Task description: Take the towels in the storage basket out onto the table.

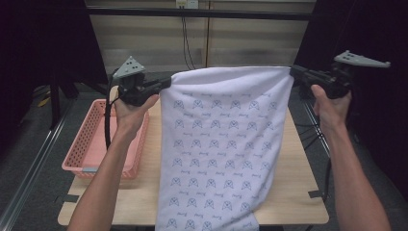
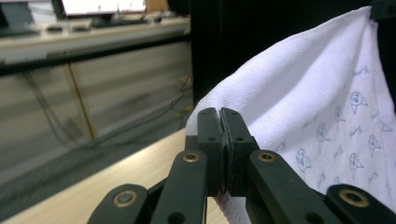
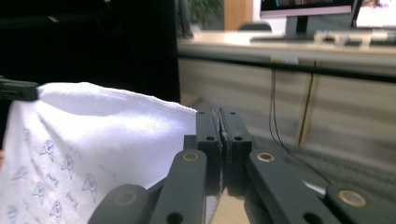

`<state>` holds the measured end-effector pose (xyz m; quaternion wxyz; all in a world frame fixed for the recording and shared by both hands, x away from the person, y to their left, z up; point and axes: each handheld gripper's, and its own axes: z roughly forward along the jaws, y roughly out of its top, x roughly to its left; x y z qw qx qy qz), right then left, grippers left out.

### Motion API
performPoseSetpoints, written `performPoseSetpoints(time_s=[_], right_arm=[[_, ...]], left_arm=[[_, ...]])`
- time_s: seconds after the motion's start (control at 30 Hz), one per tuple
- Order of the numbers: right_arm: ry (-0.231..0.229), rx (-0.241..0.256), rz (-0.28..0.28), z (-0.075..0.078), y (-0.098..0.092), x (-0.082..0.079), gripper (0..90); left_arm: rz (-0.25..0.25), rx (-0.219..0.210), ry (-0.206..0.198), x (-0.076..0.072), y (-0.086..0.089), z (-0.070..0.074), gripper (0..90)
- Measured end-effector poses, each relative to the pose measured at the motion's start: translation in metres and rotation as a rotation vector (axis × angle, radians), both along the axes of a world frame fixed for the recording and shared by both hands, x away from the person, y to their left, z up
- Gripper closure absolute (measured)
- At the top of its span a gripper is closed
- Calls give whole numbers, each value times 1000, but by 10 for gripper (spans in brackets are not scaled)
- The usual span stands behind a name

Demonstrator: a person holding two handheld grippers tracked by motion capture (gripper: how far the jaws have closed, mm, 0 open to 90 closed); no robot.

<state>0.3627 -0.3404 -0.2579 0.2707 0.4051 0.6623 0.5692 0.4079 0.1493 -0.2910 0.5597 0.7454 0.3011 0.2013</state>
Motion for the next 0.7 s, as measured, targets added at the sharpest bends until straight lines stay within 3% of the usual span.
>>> performPoseSetpoints(time_s=[0.1, 0.17, 0.2, 0.3, 0.4, 0.53, 0.6, 0.67, 0.7], right_arm=[[71, -29, -6, -21, 7, 31, 859], [140, -43, -39, -40, 10, 46, 727], [163, -57, -60, -50, 12, 51, 706], [211, -65, -48, -75, 13, 51, 650], [232, -92, -11, -91, 15, 37, 624], [256, -116, 54, -110, 19, 3, 599], [267, -124, 86, -119, 22, -15, 590], [285, -153, 118, -131, 26, -38, 587], [295, -137, 139, -138, 27, -51, 582]], left_arm=[[29, 23, 83, 22, -3, -25, 843], [44, 33, 145, 31, -6, -45, 682], [30, 30, 157, 31, -8, -54, 673], [8, 60, 183, 25, -14, -74, 609], [-28, 85, 198, 15, -16, -84, 597], [-72, 108, 215, -9, -18, -97, 601], [-110, 121, 222, -26, -18, -104, 603], [-150, 107, 239, -44, -15, -112, 616], [-158, 127, 247, -57, -13, -118, 630]])
